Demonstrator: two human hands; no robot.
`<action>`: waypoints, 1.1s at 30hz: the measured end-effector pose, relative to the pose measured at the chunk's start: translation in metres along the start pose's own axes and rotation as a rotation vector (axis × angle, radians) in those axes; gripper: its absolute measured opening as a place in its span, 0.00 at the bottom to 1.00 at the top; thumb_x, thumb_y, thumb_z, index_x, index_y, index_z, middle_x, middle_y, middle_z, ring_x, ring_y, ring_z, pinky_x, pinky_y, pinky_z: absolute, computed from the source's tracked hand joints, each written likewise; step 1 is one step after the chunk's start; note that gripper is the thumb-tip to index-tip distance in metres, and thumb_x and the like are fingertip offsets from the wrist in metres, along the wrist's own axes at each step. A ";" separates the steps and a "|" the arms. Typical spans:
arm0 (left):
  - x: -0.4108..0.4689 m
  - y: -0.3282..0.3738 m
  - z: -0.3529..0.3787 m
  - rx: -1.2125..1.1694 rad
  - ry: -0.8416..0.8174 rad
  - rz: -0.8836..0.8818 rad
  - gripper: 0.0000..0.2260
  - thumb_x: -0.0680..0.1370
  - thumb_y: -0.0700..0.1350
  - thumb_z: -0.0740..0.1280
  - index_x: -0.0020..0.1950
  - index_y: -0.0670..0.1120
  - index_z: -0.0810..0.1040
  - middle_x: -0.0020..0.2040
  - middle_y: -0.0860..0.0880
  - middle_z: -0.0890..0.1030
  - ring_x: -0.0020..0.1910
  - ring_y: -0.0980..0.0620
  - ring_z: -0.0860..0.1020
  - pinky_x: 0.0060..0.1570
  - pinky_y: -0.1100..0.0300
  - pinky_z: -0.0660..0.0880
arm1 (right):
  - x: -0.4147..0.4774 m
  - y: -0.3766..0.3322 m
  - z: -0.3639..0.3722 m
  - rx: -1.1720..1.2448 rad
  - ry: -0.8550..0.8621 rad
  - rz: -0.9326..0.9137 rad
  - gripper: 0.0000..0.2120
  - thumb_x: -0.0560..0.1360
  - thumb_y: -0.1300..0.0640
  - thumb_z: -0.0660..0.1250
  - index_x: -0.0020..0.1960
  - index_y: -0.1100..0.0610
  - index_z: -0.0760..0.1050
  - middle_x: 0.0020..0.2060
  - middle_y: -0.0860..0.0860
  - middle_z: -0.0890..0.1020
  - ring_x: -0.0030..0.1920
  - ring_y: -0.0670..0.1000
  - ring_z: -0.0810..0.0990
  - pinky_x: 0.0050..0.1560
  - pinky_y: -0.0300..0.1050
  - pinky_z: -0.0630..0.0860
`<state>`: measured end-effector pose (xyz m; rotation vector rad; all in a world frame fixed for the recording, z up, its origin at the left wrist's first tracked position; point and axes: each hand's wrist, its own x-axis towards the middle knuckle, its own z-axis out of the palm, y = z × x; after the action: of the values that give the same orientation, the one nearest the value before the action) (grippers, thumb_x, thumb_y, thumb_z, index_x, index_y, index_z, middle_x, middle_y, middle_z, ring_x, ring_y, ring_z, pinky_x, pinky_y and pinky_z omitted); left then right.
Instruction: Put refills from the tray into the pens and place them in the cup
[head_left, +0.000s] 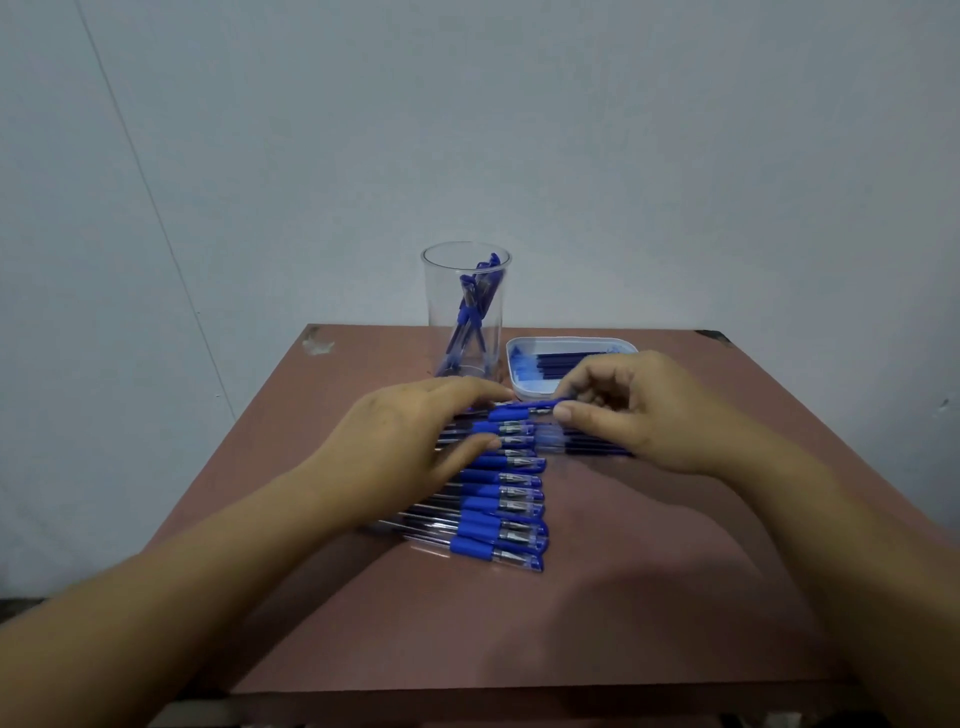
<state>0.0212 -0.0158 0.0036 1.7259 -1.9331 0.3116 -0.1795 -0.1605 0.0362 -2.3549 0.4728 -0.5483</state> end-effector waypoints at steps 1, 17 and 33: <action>0.004 0.002 -0.001 -0.044 -0.021 -0.014 0.17 0.77 0.59 0.63 0.65 0.58 0.74 0.54 0.59 0.82 0.50 0.62 0.79 0.48 0.66 0.76 | -0.003 0.003 0.001 0.010 0.038 -0.022 0.03 0.75 0.57 0.71 0.44 0.51 0.80 0.32 0.43 0.79 0.33 0.39 0.75 0.35 0.30 0.70; 0.005 0.002 0.034 -0.314 0.054 -0.080 0.14 0.75 0.59 0.66 0.58 0.58 0.80 0.50 0.61 0.83 0.47 0.64 0.80 0.46 0.60 0.79 | -0.012 0.030 0.042 0.200 0.219 -0.045 0.10 0.72 0.46 0.68 0.49 0.49 0.81 0.39 0.49 0.83 0.40 0.54 0.80 0.41 0.49 0.79; 0.005 -0.009 0.034 -0.256 0.040 0.024 0.12 0.79 0.50 0.64 0.62 0.57 0.78 0.47 0.59 0.78 0.46 0.60 0.77 0.45 0.67 0.73 | -0.004 0.041 0.041 0.017 0.254 -0.204 0.04 0.75 0.52 0.70 0.49 0.46 0.79 0.42 0.41 0.83 0.43 0.45 0.81 0.44 0.37 0.77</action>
<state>0.0222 -0.0392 -0.0239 1.5206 -1.8755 0.1007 -0.1703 -0.1662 -0.0208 -2.3414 0.3394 -0.9504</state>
